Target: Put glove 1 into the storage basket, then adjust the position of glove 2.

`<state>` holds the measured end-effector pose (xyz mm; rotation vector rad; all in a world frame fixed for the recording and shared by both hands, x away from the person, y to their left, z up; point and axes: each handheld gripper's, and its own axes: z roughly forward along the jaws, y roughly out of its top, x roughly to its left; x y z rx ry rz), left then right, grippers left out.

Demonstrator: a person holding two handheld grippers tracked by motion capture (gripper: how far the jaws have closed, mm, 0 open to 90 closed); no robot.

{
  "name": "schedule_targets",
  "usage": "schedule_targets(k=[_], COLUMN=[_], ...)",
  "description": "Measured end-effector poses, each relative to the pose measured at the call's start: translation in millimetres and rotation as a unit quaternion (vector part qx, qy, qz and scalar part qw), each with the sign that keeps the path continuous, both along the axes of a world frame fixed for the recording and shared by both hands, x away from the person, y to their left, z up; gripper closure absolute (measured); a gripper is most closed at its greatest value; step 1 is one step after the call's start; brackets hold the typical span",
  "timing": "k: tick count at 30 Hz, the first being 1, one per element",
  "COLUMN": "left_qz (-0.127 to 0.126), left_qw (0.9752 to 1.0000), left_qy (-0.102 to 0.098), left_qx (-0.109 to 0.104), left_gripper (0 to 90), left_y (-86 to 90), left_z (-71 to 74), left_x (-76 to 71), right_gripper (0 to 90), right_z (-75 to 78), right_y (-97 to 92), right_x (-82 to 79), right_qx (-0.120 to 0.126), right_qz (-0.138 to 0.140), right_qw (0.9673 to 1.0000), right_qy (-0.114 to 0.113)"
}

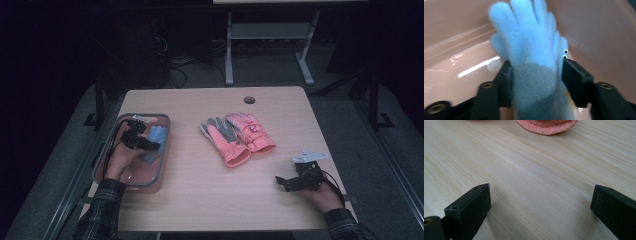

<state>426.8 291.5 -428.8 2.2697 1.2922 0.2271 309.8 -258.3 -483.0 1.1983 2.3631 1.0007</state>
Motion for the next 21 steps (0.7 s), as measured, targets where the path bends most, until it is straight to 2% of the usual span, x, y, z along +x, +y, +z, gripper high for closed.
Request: schedule_targets(k=[2, 3, 4, 8, 10, 11, 14, 15, 17, 21], left_qz=[0.003, 0.006, 0.014, 0.02, 0.021, 0.022, 0.02, 0.014, 0.008, -0.016], left_qw=[1.0, 0.9999, 0.9997, 0.9993, 0.9991, 0.9987, 0.9983, 0.9977, 0.9977, 0.9964], left_qy=[-0.004, -0.012, -0.018, -0.031, -0.037, -0.045, -0.05, -0.058, -0.06, -0.07], left_qx=[-0.004, -0.005, -0.005, -0.001, -0.002, -0.011, -0.022, -0.031, -0.032, -0.045], left_gripper=[32.6, 32.6, 24.7, 17.5, 17.1, 17.1, 17.2, 17.1, 17.2, 17.2], left_y=[1.0, 3.4, 5.5, 8.6, 9.6, 10.0, 9.1, 4.4, 2.0, -14.4], left_z=[0.7, 2.7, 5.5, 14.0, 17.4, 22.4, 27.4, 33.3, 35.8, 47.2], left_x=[-0.8, -2.3, -3.9, -7.8, -9.5, -12.5, -16.1, -22.1, -24.6, -36.5], right_gripper=[2.3, 2.3, 2.3, 2.3, 2.3, 2.3, 2.3, 2.2, 2.3, 2.3], right_z=[0.0, 0.0, 0.0, 0.0, 0.0, 0.0, 0.1, 0.0, 0.0, -0.2], right_y=[0.0, 0.0, 0.0, 0.0, 0.0, 0.0, 0.0, 0.1, 0.1, 0.2], right_x=[0.0, 0.0, 0.0, 0.0, 0.0, 0.0, 0.0, 0.0, 0.0, 0.8], right_qx=[0.0, 0.0, 0.0, 0.0, 0.0, 0.0, 0.0, 0.0, 0.0, -0.001], right_qz=[0.0, 0.0, 0.0, 0.0, 0.0, 0.0, 0.0, -0.001, -0.001, 0.001], right_qw=[1.0, 1.0, 1.0, 1.0, 1.0, 1.0, 1.0, 1.0, 1.0, 1.0], right_qy=[0.0, 0.0, 0.0, 0.0, 0.0, 0.0, 0.0, 0.0, 0.0, -0.002])
